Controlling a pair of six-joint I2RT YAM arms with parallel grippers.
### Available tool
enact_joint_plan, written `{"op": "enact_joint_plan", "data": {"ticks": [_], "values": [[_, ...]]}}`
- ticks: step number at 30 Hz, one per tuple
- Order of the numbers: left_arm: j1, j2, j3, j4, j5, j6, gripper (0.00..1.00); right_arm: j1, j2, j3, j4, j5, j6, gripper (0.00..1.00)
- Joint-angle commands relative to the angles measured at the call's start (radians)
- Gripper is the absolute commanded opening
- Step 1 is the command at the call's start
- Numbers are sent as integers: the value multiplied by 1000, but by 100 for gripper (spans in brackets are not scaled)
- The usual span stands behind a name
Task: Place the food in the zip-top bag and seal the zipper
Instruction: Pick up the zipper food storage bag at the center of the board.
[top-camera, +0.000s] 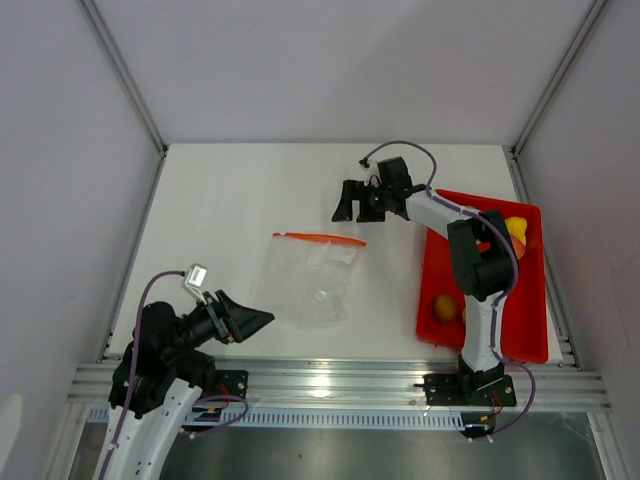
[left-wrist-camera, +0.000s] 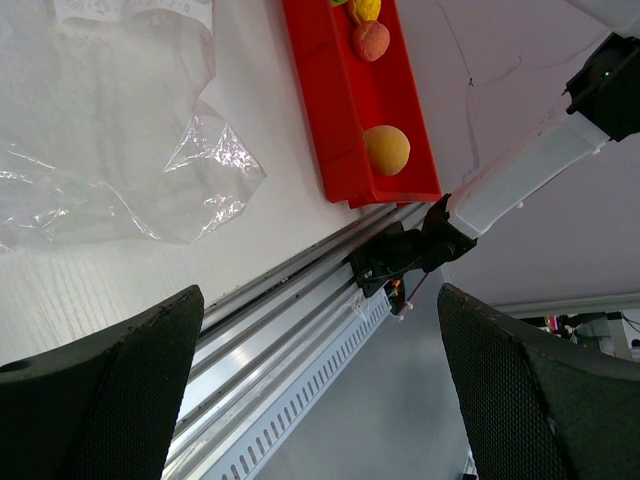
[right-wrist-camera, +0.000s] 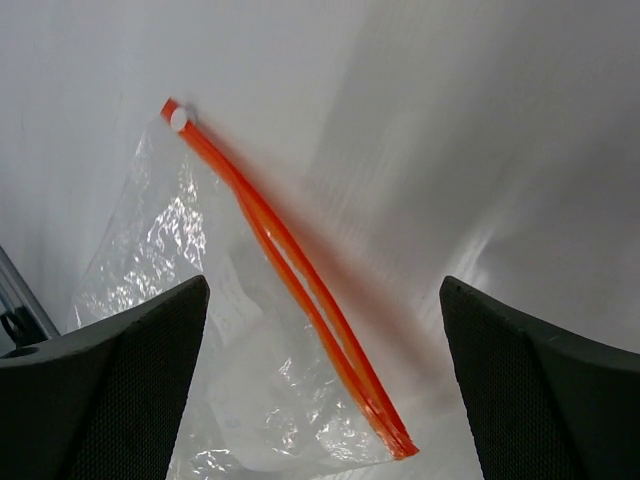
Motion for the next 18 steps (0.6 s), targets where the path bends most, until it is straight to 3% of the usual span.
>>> {"op": "enact_joint_plan", "data": {"ticks": [1,5,10,14,15,18], "values": [[-3,13,24,-5,24,9,99,52,47,36,-78,-143,-103,99],[-3,10,18,-11,21,12,99,83,67,33,-73,-208,-134,97],[-3,10,16,-14,27,12,100,109,72,10,-44,-242,-126,85],[-3,19,18,-17,26,17,99,135,66,-10,-22,-275,-124,65],[-3,22,16,-19,24,17,100,143,60,-14,-18,-277,-129,54],[-3,25,15,-21,18,18,100,164,35,-60,16,-277,-120,32]]}}
